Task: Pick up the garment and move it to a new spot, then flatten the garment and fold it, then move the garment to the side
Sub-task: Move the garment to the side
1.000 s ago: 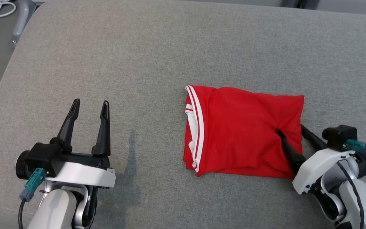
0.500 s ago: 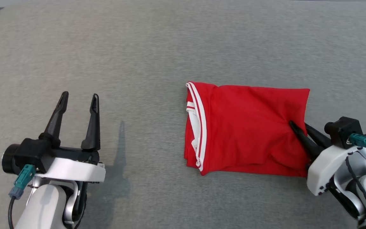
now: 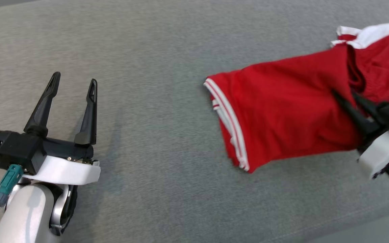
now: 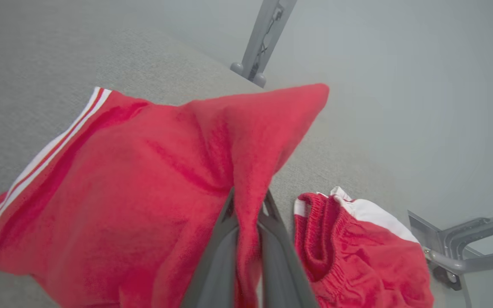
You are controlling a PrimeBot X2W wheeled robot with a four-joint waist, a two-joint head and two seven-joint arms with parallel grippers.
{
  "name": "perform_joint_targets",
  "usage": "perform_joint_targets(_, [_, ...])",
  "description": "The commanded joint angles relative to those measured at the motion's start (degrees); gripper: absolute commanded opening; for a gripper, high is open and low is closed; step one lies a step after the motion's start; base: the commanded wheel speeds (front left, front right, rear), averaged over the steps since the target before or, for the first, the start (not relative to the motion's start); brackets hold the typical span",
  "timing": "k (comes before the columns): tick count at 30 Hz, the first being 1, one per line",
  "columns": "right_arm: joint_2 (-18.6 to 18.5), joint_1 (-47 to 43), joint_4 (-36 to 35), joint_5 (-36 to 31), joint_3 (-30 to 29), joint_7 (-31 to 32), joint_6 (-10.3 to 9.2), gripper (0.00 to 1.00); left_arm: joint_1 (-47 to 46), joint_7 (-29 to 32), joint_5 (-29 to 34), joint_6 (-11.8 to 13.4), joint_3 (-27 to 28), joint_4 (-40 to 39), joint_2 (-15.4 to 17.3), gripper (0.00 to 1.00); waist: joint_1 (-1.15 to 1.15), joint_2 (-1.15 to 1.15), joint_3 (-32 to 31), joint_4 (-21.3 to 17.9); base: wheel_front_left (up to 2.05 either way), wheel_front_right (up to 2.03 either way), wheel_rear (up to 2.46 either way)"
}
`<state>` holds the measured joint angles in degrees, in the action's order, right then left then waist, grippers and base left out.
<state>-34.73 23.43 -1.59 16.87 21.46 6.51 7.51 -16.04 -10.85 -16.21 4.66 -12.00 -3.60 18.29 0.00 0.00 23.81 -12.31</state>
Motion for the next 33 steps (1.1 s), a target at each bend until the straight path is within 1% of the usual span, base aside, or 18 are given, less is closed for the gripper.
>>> perform_joint_targets(1, [-0.7, 1.4, 0.6, -0.2, -0.8, -0.9, -0.04, 0.0, -1.3, 0.3, 0.4, 0.1, 0.0, -0.6, 0.6, 1.0, 0.0, 0.0, 3.0, -3.6, 0.0, 0.0, 0.0])
perform_joint_targets(4, [-2.9, 4.1, 2.6, -0.2, -2.0, -3.6, -0.04, 0.0, -1.7, 1.5, 1.1, 0.4, -0.1, -2.8, 1.4, 1.0, 0.0, 0.0, 4.6, -4.8, 0.0, 0.0, 0.0])
perform_joint_targets(7, [-5.0, 6.5, 6.1, 0.0, -4.3, -6.3, -0.04, 0.0, -2.3, 2.7, 1.6, 0.5, -0.2, -4.9, 2.1, 1.0, 0.0, 0.0, 6.1, -5.5, 0.0, 0.0, 0.0])
perform_joint_targets(12, [-8.6, 10.1, 12.9, 0.1, -8.4, -9.7, -0.04, 0.0, -2.9, 4.3, 2.1, 0.4, -0.5, -7.1, 3.2, 1.0, 0.0, 0.0, 8.2, -5.5, 0.0, 0.0, 0.0])
perform_joint_targets(13, [-8.4, 11.6, 16.2, 0.9, -10.6, -11.0, -0.04, 0.0, -3.3, 4.8, 2.2, 0.2, -0.6, -7.7, 3.7, 1.0, 0.0, 0.0, 8.8, -5.6, 0.0, 0.0, 0.0])
perform_joint_targets(17, [-7.1, 15.0, 22.8, 2.0, -11.7, -12.8, -0.04, 0.0, -4.0, 5.7, 2.5, -0.3, -1.0, -8.1, 4.2, 1.0, 0.0, 0.0, 9.9, -5.5, 0.0, 0.0, 0.0])
perform_joint_targets(19, [-5.9, 16.4, 27.2, 2.2, -12.1, -11.9, -0.04, 0.0, -4.9, 5.9, 2.7, -0.6, -1.3, -8.2, 4.4, 1.0, 0.0, 0.0, 10.4, -5.0, 0.0, 0.0, 0.0])
perform_joint_targets(20, [-5.2, 17.2, 28.9, 2.3, -12.0, -12.3, -0.03, 0.3, -5.2, 6.1, 2.7, -0.6, -1.6, -8.3, 4.4, 1.0, 0.0, 0.0, 10.7, -4.7, 0.0, 0.0, 0.0])
perform_joint_targets(21, [-4.7, 17.9, 30.8, 2.6, -12.3, -12.4, -0.04, 0.45, -5.4, 6.1, 2.7, -0.6, -1.7, -8.4, 4.3, 1.0, 0.0, 0.0, 10.9, -4.5, 0.0, 0.0, 0.0])
perform_joint_targets(22, [-4.3, 18.4, 33.1, 2.6, -12.8, -12.1, -0.04, 1.0, -5.7, 6.2, 2.8, -0.7, -1.9, -8.4, 4.4, 1.0, 0.0, 0.0, 11.1, -4.3, 0.0, 0.0, 0.0])
perform_joint_targets(25, [-2.5, 19.8, 38.0, 2.8, -13.6, -13.8, -0.04, 1.0, -6.3, 6.2, 3.0, -0.7, -2.3, -8.4, 4.2, 1.0, 0.0, 0.0, 11.5, -3.8, 0.0, 0.0, 0.0])
perform_joint_targets(28, [-0.8, 20.8, 41.2, 2.9, -14.4, -15.1, -0.04, 1.0, -6.5, 6.1, 2.9, -0.6, -2.3, -8.3, 4.4, 1.0, 0.0, 0.0, 11.5, -3.5, 0.0, 0.0, 0.0])
perform_joint_targets(33, [2.6, 20.8, 43.3, 4.1, -17.4, -19.2, -0.04, 1.0, -4.8, 5.0, 1.6, 0.9, -0.7, -7.5, 4.0, 1.0, 0.0, 0.0, 9.4, -3.4, 0.0, 0.0, 0.0])
